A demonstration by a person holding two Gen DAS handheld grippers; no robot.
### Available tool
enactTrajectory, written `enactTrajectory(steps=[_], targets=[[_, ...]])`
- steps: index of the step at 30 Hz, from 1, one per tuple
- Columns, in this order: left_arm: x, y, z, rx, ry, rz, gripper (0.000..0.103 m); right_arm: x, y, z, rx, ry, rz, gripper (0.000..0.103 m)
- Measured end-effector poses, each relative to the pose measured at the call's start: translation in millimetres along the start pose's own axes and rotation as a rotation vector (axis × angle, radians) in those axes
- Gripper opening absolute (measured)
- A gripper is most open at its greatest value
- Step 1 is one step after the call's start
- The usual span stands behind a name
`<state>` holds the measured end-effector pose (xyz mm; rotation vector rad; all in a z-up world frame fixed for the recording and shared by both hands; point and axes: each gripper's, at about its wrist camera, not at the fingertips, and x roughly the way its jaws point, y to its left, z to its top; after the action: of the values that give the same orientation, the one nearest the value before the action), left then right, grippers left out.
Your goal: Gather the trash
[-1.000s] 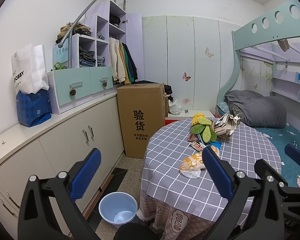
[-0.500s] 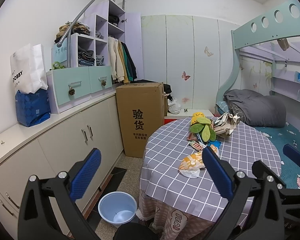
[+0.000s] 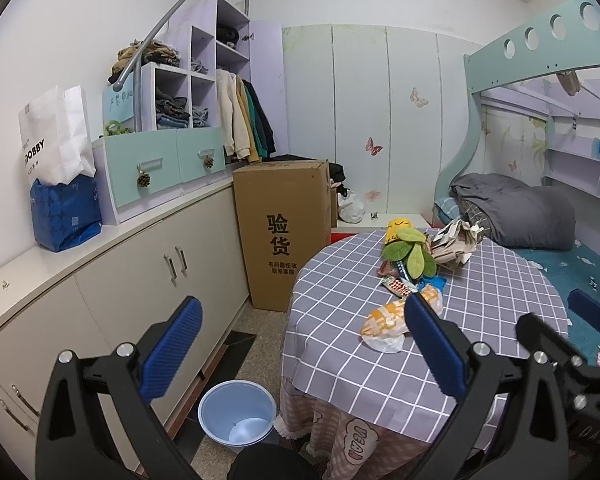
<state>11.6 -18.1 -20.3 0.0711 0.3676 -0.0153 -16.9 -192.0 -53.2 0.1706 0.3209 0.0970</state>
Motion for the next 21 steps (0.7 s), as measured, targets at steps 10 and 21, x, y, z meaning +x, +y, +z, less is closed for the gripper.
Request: enactTrajectory(steps=[10,21], targets=[[50.9,-13.5,-14.4,0.011,0.097,-0.059,0.099,37.1,-31.2,-11.7,0.059,0.086,-0.062,0.097],[144.9,-72.5,-29.5,0.17,0.276,-0.245,0.099,93.6,-80.4,-25.2,0.139,0.215,-0.146,0.097]])
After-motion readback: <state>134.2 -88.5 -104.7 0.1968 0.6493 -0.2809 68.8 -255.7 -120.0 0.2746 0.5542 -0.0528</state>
